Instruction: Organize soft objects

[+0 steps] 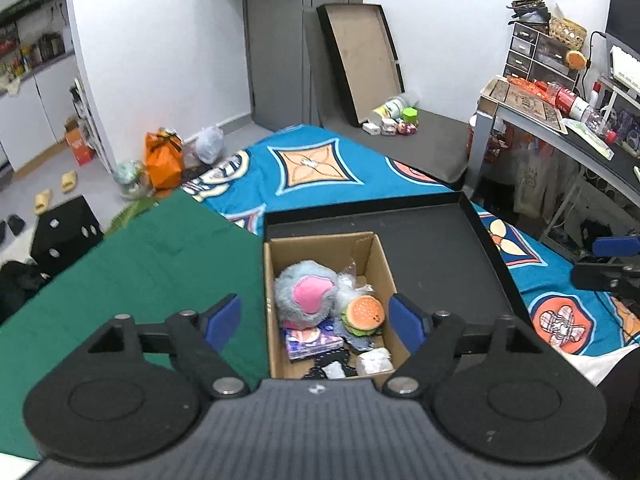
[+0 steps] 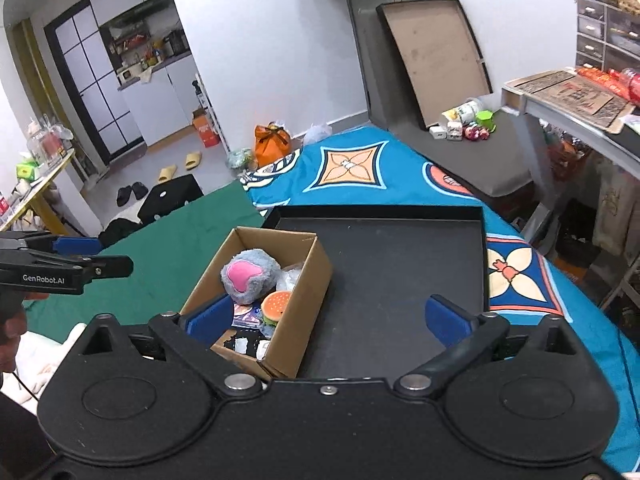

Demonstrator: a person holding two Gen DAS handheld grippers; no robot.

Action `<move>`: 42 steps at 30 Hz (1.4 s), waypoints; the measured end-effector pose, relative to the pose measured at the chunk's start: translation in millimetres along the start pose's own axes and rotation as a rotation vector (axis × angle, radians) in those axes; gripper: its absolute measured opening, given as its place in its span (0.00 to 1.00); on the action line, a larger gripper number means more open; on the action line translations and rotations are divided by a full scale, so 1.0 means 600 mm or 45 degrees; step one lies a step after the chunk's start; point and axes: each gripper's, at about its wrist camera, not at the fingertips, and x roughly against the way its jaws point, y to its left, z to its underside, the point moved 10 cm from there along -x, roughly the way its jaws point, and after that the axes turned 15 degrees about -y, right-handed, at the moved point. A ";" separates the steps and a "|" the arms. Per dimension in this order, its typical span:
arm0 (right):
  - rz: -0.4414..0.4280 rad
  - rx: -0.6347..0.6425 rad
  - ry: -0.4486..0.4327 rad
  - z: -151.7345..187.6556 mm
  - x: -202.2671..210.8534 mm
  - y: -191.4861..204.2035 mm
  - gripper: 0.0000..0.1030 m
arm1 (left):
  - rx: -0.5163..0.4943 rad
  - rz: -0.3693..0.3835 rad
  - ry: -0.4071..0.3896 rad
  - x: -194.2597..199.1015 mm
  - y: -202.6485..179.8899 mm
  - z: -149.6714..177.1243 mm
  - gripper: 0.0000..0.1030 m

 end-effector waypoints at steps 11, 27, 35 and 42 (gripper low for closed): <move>0.047 -0.043 -0.085 -0.010 0.060 -0.004 1.00 | 0.039 0.005 -0.079 0.094 0.004 -0.027 0.90; 0.020 -0.064 -0.112 -0.010 0.134 0.023 1.00 | 0.116 0.020 -0.160 0.182 -0.033 -0.033 1.00; -0.034 -0.068 -0.123 0.005 0.168 0.042 1.00 | 0.179 0.048 -0.166 0.211 -0.063 -0.006 1.00; -0.039 -0.063 -0.116 0.012 0.186 0.050 1.00 | 0.204 0.040 -0.172 0.224 -0.081 0.003 1.00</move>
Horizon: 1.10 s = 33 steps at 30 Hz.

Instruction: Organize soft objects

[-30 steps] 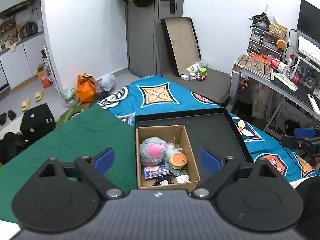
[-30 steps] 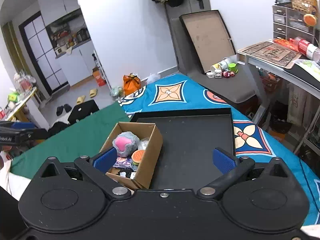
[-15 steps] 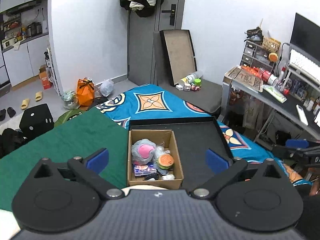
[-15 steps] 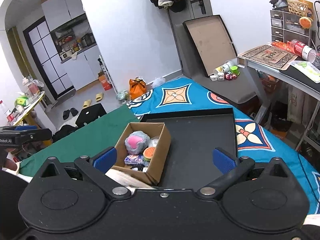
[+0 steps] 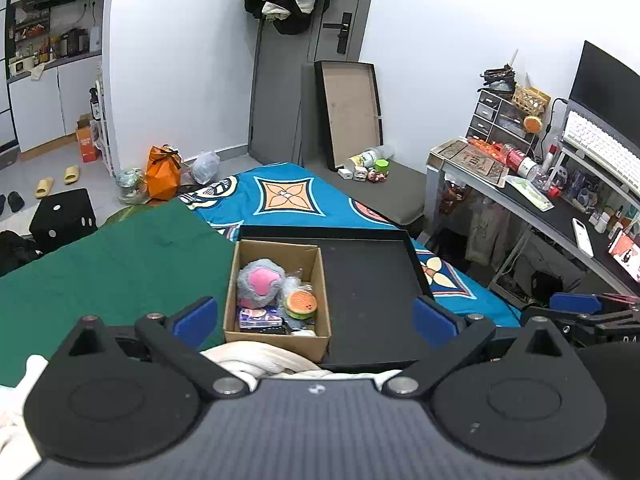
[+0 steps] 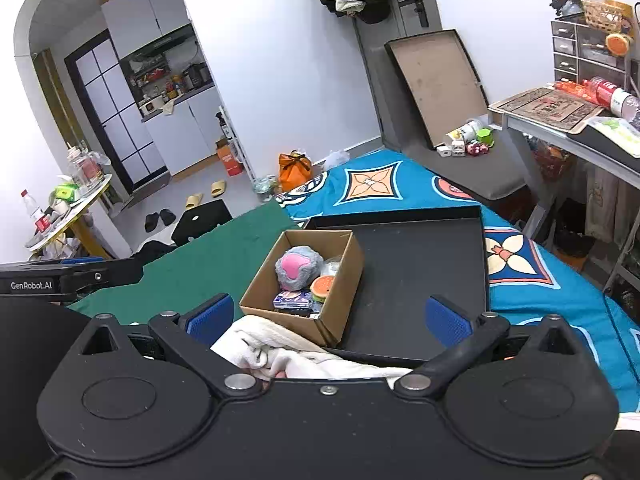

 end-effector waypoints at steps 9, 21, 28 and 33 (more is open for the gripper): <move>0.003 -0.003 -0.034 -0.012 0.017 -0.005 1.00 | -0.001 0.001 -0.017 0.007 -0.023 0.000 1.00; 0.012 -0.023 -0.009 -0.006 0.003 0.001 1.00 | -0.011 -0.019 -0.009 0.002 -0.035 0.006 1.00; 0.046 -0.004 -0.021 -0.008 0.004 0.004 1.00 | -0.020 -0.025 -0.011 0.002 -0.039 0.006 1.00; 0.046 -0.018 -0.024 -0.006 0.006 0.006 1.00 | -0.015 -0.027 -0.020 0.003 -0.040 0.004 1.00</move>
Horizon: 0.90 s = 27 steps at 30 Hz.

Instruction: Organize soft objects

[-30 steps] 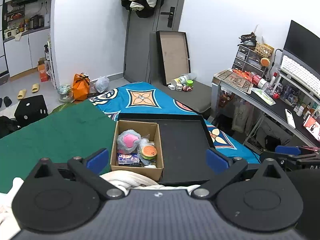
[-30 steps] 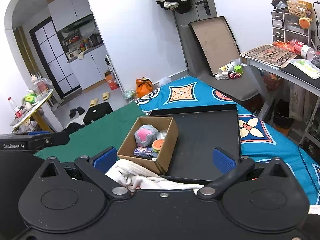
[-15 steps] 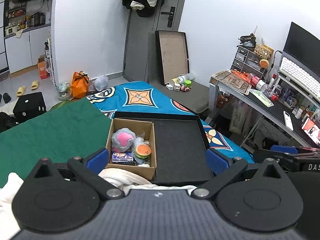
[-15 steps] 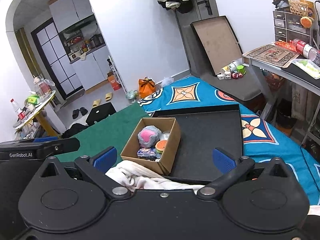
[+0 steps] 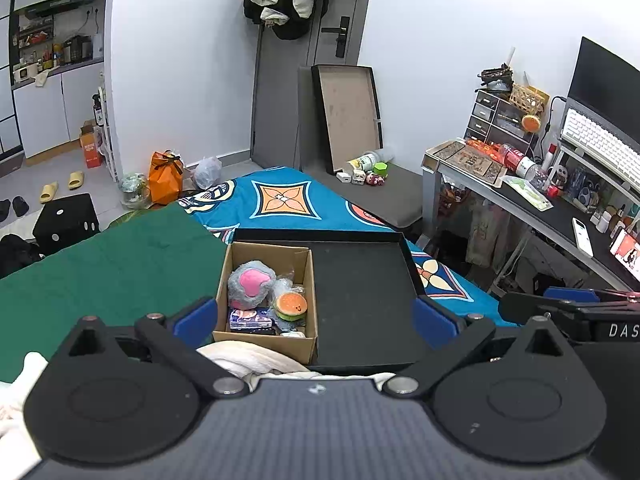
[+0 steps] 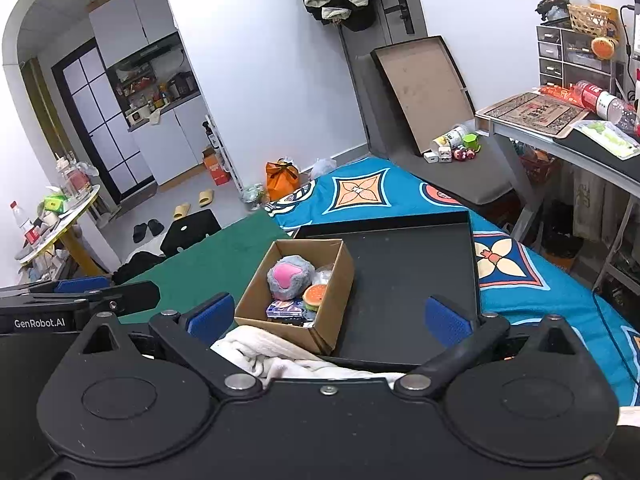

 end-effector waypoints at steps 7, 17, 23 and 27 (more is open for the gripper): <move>0.011 0.006 -0.006 -0.001 0.002 -0.003 1.00 | -0.001 -0.012 -0.008 0.004 0.003 0.000 1.00; 0.025 0.013 -0.005 -0.002 0.007 -0.001 1.00 | 0.005 -0.006 -0.008 0.006 0.002 0.003 1.00; 0.024 0.005 -0.004 -0.001 0.008 -0.002 1.00 | 0.003 -0.009 -0.010 0.007 0.001 0.003 1.00; 0.026 0.002 -0.006 -0.001 0.008 -0.004 1.00 | -0.003 -0.013 -0.013 0.010 -0.002 0.005 1.00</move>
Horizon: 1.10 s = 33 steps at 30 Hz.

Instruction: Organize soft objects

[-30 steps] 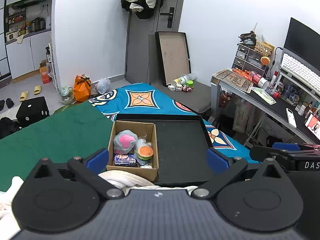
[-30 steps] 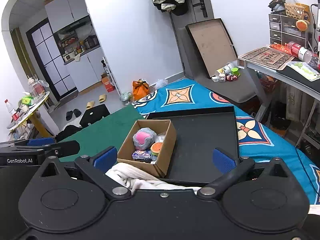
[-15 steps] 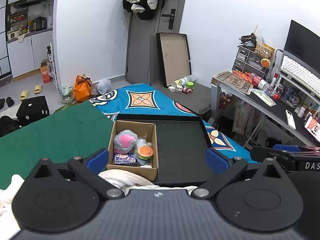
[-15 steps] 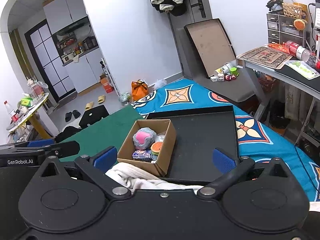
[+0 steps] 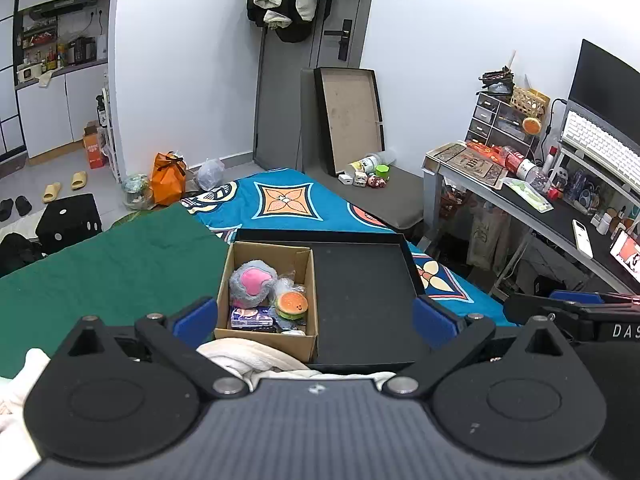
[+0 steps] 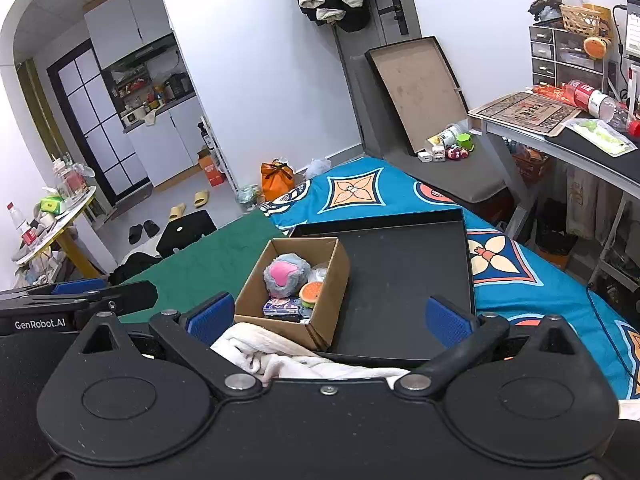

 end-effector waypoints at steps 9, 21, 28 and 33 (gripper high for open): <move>0.004 -0.016 0.002 0.004 0.005 -0.007 1.00 | 0.010 0.004 0.010 0.001 -0.003 0.003 1.00; 0.007 -0.022 0.003 0.005 0.005 -0.011 1.00 | 0.010 0.006 0.013 0.002 -0.006 0.003 1.00; 0.006 -0.025 0.003 0.005 0.006 -0.011 1.00 | 0.007 0.007 0.016 -0.001 -0.008 0.006 1.00; 0.012 -0.024 0.002 0.007 0.007 -0.010 1.00 | 0.007 0.007 0.016 -0.001 -0.009 0.006 1.00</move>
